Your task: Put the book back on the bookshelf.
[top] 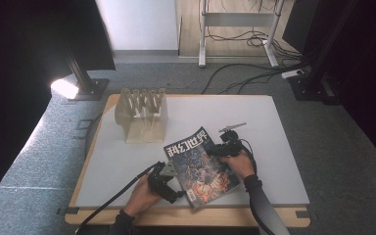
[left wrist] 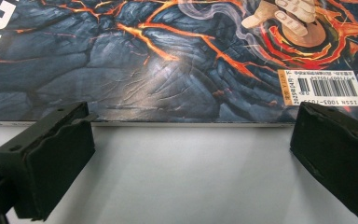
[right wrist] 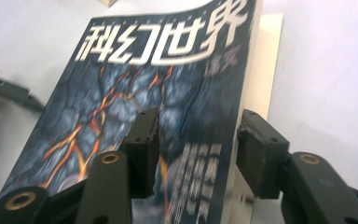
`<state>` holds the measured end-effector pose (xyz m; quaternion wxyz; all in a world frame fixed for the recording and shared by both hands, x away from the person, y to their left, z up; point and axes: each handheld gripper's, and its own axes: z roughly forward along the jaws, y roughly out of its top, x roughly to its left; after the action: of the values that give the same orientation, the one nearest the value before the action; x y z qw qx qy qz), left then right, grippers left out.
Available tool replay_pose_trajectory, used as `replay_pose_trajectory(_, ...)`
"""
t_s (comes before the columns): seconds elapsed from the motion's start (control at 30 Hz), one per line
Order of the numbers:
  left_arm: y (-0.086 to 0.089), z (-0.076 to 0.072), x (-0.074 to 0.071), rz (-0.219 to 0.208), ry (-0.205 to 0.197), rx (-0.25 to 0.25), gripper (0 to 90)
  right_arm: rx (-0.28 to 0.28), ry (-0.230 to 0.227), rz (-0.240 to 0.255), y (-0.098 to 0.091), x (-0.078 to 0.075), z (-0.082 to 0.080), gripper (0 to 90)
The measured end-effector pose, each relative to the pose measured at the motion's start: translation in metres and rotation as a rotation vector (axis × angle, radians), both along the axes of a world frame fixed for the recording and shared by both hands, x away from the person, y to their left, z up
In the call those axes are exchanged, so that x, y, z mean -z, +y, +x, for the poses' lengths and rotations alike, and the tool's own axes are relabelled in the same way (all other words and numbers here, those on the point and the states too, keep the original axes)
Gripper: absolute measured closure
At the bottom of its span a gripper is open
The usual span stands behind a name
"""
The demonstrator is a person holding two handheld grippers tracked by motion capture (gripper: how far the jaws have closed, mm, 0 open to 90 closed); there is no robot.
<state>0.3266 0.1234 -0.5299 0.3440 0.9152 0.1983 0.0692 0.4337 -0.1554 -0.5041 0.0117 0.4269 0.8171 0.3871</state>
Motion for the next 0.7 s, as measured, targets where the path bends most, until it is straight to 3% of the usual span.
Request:
replay_pose_trajectory(0.1,0.000,0.000,0.000,0.001,0.000,0.000,0.0,-0.007,-0.039,-0.036,0.002,-0.004,0.000,71.0)
replay_pose_trajectory(0.23,0.000,-0.001,0.000,0.000,0.002,-0.006,0.0,-0.055,-0.082,-0.019,0.000,-0.017,-0.009,80.8)
replay_pose_trajectory(0.47,0.001,-0.001,-0.001,0.004,0.014,-0.028,0.0,-0.093,-0.139,-0.008,0.006,-0.040,-0.023,81.8)
replay_pose_trajectory(0.6,0.007,0.004,-0.005,-0.022,0.069,-0.088,0.0,-0.109,-0.174,0.005,0.012,-0.054,-0.031,81.9)
replay_pose_trajectory(0.7,0.013,0.009,-0.006,-0.004,0.063,-0.135,0.0,-0.124,-0.194,0.005,0.016,-0.062,-0.035,82.0)
